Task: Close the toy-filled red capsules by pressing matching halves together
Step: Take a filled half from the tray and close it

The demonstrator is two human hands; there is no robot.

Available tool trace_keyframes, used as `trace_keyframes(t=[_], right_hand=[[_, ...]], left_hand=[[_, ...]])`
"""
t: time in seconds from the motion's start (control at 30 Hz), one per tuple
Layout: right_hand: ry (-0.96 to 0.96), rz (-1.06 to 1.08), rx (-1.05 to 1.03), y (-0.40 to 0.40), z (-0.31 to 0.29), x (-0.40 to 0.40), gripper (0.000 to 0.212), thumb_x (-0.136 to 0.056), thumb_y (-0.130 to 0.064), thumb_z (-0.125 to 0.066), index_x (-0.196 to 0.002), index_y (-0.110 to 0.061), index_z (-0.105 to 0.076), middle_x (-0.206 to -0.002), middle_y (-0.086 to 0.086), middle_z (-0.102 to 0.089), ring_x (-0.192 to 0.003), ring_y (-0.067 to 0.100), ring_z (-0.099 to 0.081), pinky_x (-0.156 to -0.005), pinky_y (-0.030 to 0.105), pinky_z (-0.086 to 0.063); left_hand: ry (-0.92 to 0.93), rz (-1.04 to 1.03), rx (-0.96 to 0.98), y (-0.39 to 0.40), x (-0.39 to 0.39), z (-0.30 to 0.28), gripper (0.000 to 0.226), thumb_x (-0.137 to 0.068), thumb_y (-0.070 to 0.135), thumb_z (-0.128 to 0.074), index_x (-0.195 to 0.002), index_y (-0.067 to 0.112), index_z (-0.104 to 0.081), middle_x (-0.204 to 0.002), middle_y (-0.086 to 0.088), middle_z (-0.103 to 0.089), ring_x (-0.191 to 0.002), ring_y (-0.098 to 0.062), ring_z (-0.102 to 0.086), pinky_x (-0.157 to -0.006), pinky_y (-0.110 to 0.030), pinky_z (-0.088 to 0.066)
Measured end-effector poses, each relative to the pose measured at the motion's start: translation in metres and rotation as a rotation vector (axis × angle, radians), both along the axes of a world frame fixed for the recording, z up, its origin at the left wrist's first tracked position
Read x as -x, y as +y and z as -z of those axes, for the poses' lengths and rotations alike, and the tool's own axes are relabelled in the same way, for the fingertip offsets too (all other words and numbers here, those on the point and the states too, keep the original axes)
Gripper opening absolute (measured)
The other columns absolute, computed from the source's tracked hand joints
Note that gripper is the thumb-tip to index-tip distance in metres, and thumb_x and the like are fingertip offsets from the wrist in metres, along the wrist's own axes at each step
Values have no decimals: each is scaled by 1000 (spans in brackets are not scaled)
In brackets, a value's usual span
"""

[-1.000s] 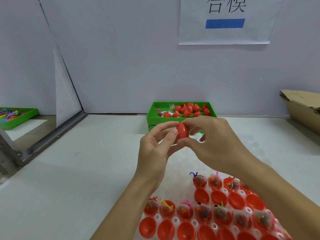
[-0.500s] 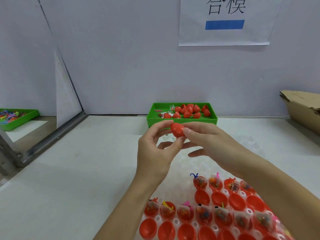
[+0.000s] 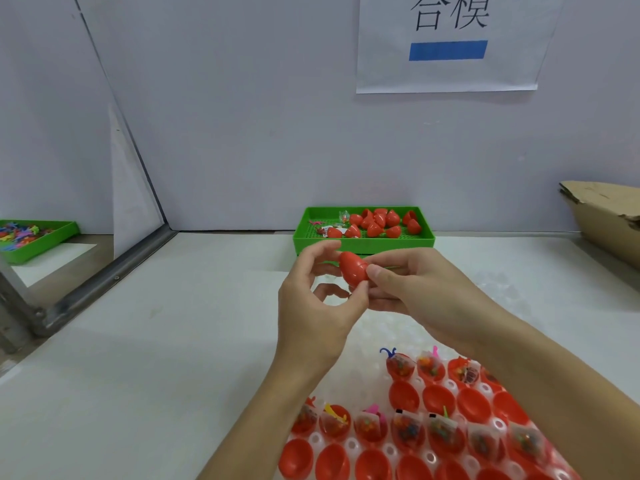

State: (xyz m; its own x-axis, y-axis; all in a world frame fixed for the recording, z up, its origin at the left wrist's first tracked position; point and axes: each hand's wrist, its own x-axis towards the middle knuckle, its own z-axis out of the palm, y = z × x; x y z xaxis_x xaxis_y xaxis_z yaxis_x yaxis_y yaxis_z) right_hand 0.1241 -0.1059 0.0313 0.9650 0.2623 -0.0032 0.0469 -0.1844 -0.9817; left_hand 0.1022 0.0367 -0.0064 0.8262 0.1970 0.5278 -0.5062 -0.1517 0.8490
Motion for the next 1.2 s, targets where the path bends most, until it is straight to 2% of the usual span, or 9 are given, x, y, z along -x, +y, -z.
trace_keyframes(t=[0.1,0.2,0.27,0.37,0.5,0.67,0.83,1.1,1.2], right_hand=[[-47,22,59,0,0,1,19,-94,-28,-68,-112,-21,-71,-91,-2,-78,-84,9,-74,-83,31,-61],[-147,82,129,2,2,2,25,-84,-40,-77,-105,-30,-69,-89,-6,-77,-80,9,-74,-80,37,-61],[-192,95,159,3,3,2,20,-82,-37,-80,-99,-31,-71,-84,-9,-76,-77,9,-74,-81,40,-61],[-155,39,100,1,3,1,10,-91,-23,-73,-100,-24,-74,-83,-6,-78,-79,11,-75,-88,41,-60],[-53,-35,-37,0,2,1,17,-98,-9,-60,-106,-14,-75,-92,3,-79,-88,18,-76,-90,37,-59],[28,-77,-166,-2,-3,2,22,-102,-9,-54,-116,-6,-70,-100,9,-78,-94,17,-74,-81,25,-59],[-90,-33,-153,-2,-4,4,22,-93,-12,-67,-114,-14,-72,-98,5,-78,-93,18,-75,-84,29,-59],[-89,-1,-172,-1,-5,4,20,-90,-12,-71,-109,-18,-74,-95,3,-78,-88,17,-75,-76,25,-60],[-97,58,-182,0,-4,4,18,-91,-8,-70,-105,-19,-75,-95,3,-78,-83,18,-76,-72,24,-59]], left_hand=[[-8,-21,-24,1,0,0,40,-77,1,-80,-111,16,-64,-100,1,-68,-95,-15,-65,-71,-21,-54],[-44,-57,-132,2,0,1,44,-76,-1,-79,-111,21,-65,-105,3,-65,-95,-13,-64,-72,-21,-54],[-76,-74,-211,1,1,0,48,-75,-1,-79,-114,23,-65,-108,6,-62,-97,-11,-62,-73,-21,-54],[-96,-69,-236,1,1,1,49,-76,1,-78,-119,22,-65,-112,7,-61,-100,-11,-62,-74,-22,-55],[-51,-22,-166,2,1,0,46,-79,4,-79,-120,18,-66,-111,5,-65,-104,-13,-64,-77,-20,-53],[29,43,0,7,0,-5,45,-71,21,-84,-112,29,-68,-105,11,-73,-103,-10,-68,-84,-23,-56],[112,244,262,10,0,-7,52,-68,17,-78,-119,22,-66,-113,0,-75,-109,-16,-69,-86,-24,-56],[106,306,282,10,1,-8,51,-75,14,-78,-123,18,-62,-116,-4,-73,-112,-21,-68,-90,-27,-56],[115,317,280,9,1,-7,41,-82,11,-75,-121,16,-61,-113,-7,-74,-111,-23,-69,-91,-30,-56]])
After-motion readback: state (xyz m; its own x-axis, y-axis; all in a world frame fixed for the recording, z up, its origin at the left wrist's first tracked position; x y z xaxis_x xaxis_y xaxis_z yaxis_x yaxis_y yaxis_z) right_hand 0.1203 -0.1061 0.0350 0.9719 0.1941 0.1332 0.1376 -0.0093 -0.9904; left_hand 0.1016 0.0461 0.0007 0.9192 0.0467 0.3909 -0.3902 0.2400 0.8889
